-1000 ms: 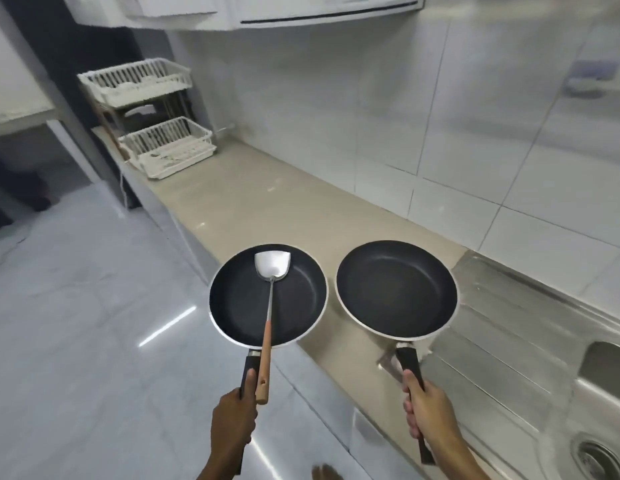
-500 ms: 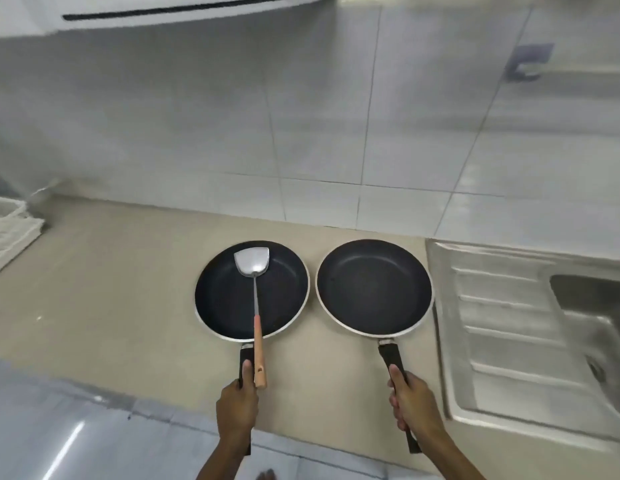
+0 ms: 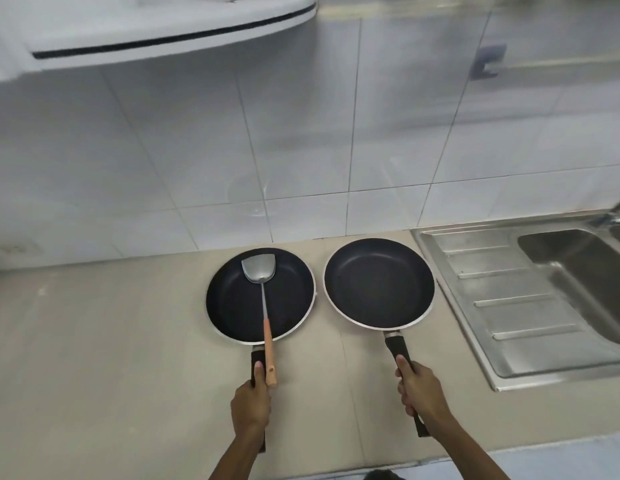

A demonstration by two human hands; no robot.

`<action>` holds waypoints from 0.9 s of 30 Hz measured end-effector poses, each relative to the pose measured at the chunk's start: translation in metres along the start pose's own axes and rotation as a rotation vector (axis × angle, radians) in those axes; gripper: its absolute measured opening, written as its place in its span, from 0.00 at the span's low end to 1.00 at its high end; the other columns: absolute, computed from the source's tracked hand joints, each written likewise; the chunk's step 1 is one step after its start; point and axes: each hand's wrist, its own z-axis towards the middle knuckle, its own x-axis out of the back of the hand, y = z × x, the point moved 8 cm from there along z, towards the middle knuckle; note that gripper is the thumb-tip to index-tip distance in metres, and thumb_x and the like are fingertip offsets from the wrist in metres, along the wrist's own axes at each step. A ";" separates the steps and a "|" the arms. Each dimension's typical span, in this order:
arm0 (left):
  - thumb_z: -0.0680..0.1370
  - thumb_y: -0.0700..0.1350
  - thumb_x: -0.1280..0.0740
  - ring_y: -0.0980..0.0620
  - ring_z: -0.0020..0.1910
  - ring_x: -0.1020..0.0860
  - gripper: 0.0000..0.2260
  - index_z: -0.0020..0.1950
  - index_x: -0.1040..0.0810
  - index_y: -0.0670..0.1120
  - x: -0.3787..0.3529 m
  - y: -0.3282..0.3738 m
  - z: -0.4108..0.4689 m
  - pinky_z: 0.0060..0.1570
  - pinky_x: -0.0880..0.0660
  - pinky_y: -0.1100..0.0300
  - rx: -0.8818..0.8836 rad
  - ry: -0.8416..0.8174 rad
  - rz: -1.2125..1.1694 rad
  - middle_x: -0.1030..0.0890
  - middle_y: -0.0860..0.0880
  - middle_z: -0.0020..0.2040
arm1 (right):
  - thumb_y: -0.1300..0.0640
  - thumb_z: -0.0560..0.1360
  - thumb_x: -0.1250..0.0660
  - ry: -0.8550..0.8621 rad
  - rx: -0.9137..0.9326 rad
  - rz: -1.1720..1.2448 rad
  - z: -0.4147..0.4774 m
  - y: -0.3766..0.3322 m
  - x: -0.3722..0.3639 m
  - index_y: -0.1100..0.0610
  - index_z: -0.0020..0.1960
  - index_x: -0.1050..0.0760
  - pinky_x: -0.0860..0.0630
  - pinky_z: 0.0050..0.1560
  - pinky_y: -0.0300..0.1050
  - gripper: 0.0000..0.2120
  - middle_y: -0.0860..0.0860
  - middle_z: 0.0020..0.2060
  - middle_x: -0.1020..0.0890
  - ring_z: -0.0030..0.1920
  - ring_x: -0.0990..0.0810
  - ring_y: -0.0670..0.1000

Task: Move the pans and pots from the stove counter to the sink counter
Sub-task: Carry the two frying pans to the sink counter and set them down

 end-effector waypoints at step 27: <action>0.82 0.66 0.50 0.43 0.33 0.20 0.33 0.32 0.24 0.43 -0.012 0.030 0.060 0.39 0.22 0.50 0.050 -0.025 0.025 0.19 0.43 0.32 | 0.44 0.84 0.43 -0.090 -0.014 -0.064 0.068 -0.034 -0.050 0.66 0.47 0.25 0.30 0.22 0.40 0.25 0.54 0.25 0.27 0.20 0.30 0.49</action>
